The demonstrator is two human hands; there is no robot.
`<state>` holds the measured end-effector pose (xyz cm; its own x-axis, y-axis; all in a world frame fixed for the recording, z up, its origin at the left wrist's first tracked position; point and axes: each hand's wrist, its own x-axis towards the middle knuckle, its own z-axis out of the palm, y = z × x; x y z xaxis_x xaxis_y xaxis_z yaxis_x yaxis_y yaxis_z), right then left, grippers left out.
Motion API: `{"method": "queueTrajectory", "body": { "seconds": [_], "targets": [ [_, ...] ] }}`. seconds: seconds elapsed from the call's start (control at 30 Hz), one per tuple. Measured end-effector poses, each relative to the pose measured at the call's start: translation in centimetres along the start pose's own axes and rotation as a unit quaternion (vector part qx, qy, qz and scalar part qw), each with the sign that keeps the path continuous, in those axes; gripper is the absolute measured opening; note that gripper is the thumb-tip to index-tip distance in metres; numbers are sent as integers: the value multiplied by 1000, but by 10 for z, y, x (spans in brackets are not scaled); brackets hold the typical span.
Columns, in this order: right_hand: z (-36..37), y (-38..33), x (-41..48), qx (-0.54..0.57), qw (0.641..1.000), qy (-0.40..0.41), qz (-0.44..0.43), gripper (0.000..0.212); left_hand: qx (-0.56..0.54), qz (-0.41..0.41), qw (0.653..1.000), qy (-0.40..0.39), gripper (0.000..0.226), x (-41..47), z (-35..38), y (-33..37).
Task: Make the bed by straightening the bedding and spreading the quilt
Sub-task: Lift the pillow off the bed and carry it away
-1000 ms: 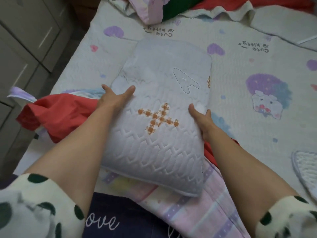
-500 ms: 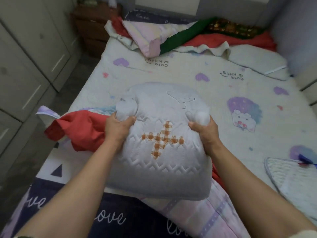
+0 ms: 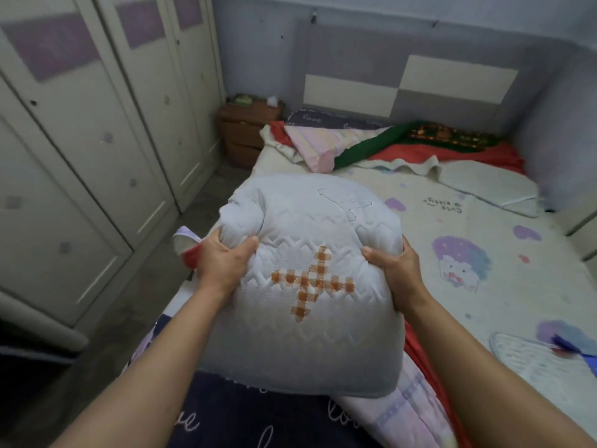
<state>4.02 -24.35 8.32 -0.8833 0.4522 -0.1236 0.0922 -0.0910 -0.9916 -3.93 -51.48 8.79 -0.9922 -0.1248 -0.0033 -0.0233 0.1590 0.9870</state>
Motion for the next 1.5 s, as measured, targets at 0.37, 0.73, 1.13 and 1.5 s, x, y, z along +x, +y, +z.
{"method": "queueTrajectory", "body": {
  "seconds": [0.37, 0.73, 1.13, 1.5],
  "targets": [
    [23, -56, -116, 16, 979, -197, -45, 62, -24, 19, 975, 222, 27, -181, -105, 41],
    [147, -70, -306, -8, 910, -414, -10, 58, -35, 6, 894, 446, 28, -405, -281, 51],
    [303, -19, -688, -8, 748, -662, 43, 55, 34, -31, 728, 684, 26, -750, -507, 41],
    [361, 55, -980, -84, 556, -822, 89, 83, 55, -118, 537, 834, 31, -993, -585, 18]
  ]
}}
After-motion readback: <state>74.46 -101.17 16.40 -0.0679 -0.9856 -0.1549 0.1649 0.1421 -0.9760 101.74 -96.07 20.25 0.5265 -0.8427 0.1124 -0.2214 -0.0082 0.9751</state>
